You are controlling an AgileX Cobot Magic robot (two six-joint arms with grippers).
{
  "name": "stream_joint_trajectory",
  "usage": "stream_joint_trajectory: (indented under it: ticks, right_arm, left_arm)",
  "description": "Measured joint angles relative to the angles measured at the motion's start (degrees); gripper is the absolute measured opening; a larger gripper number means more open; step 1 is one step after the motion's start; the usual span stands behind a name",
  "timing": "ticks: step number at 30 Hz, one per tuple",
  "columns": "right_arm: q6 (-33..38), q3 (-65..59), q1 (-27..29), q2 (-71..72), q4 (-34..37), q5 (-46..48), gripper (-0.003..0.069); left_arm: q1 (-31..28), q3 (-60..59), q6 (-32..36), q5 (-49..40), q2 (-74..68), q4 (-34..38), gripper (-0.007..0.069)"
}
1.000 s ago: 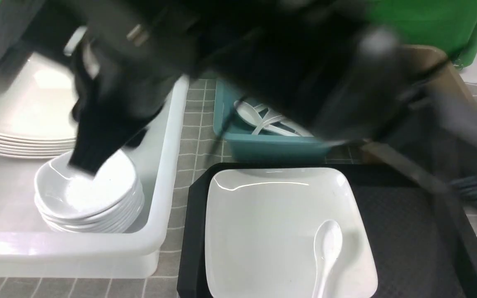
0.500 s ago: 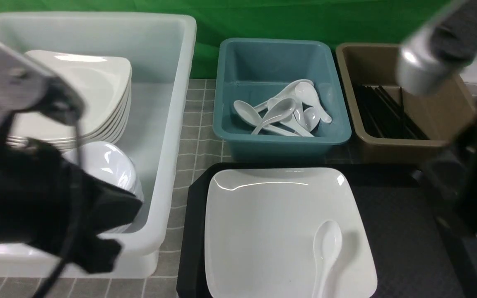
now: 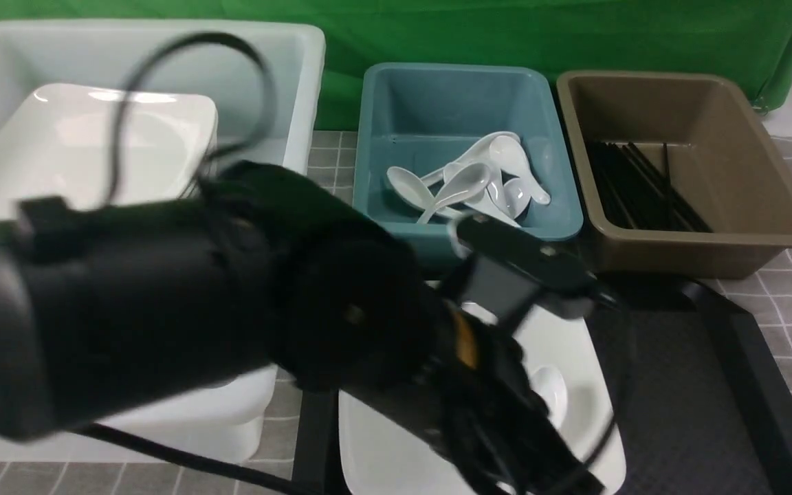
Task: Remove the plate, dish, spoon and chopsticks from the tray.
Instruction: Use the left arm to grab a soup spoon from the plate
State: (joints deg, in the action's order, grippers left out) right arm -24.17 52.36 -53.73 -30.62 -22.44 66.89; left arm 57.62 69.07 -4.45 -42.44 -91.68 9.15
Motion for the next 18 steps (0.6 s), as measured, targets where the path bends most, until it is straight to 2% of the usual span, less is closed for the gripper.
stream_joint_trajectory:
  ticks: [3, 8, 18]
  right_arm:
    - [1.81, 0.00, 0.00, 1.78, 0.01, 0.00, 0.0132]
    - [5.37, 0.00, 0.00, 2.15, 0.01, 0.00, 0.0143]
    - [9.02, -0.06, 0.00, 2.15, 0.06, 0.00, 0.0160]
  left_arm:
    - [2.30, 4.14, -1.96, -0.07, -5.93, -2.48, 0.0018]
    - [2.44, 6.35, -3.95, -0.07, -11.92, -4.67, 0.0066]
    - [-2.12, 7.15, -7.53, 1.76, -18.18, -4.08, 0.0345]
